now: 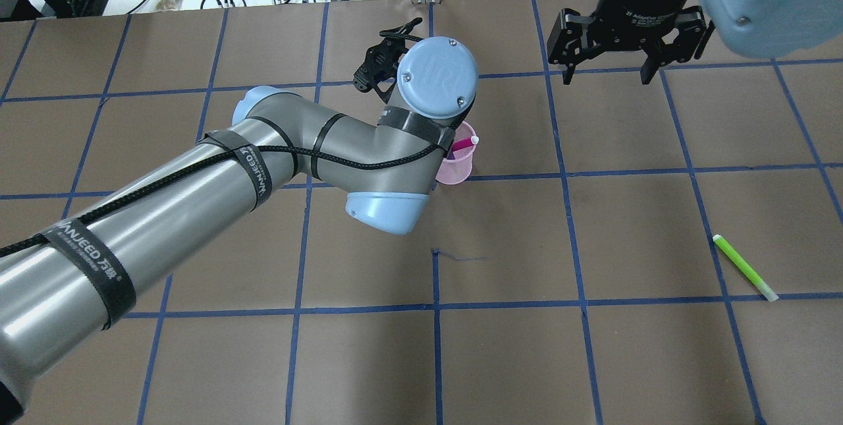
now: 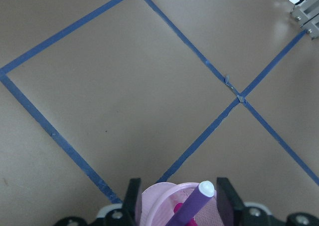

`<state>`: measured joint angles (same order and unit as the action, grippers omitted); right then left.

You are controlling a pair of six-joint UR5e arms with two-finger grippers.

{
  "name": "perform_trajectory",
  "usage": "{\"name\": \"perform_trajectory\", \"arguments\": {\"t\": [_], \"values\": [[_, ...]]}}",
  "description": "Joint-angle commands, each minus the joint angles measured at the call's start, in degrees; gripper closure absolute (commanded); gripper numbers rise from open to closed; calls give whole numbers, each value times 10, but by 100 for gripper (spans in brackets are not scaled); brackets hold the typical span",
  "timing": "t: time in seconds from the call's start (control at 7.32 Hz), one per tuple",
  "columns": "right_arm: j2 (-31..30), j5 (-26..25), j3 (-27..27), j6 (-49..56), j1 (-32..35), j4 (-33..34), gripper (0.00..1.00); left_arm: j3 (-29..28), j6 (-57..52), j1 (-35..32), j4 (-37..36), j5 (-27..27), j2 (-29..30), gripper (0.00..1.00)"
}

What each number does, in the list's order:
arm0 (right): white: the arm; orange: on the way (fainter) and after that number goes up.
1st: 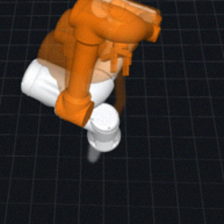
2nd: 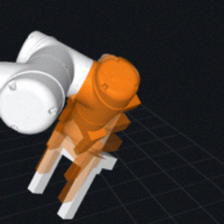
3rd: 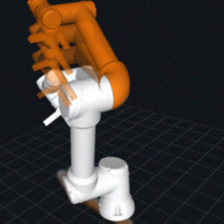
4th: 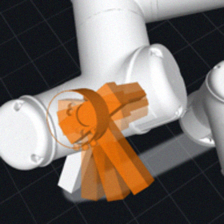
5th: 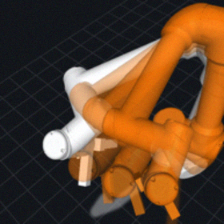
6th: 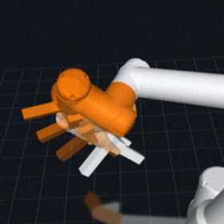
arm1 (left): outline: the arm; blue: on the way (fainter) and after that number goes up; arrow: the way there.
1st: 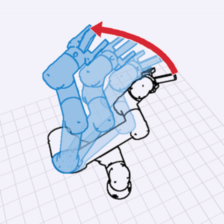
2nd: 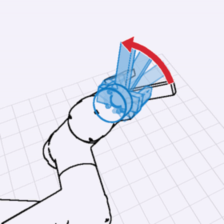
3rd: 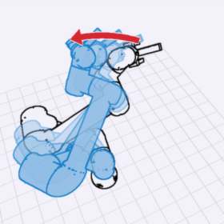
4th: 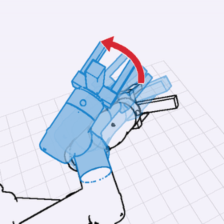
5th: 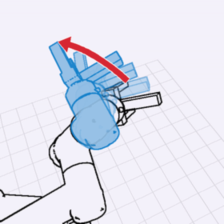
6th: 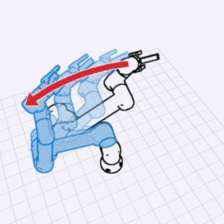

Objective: Insert purple and pink pens into pink cup

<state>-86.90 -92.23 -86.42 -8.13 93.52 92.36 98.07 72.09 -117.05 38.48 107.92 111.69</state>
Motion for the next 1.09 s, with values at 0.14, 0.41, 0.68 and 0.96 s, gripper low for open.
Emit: {"name": "perform_trajectory", "arguments": {"t": [0.14, 0.41, 0.68, 0.96], "values": [[0, 0, -1, -1, 0, -1, 0, 2, -128, 33, 9, -21, -49, 0], [1, 0, 0, -2, 0, 0, 0, 1, -231, 89, 62, -86, -96, 0], [2, 0, 0, -1, 0, 0, 0, -6, -381, 164, 154, -138, -153, 0], [0, 0, 0, -2, 0, 0, 0, -38, -501, 218, 284, -140, -189, 0]]}}
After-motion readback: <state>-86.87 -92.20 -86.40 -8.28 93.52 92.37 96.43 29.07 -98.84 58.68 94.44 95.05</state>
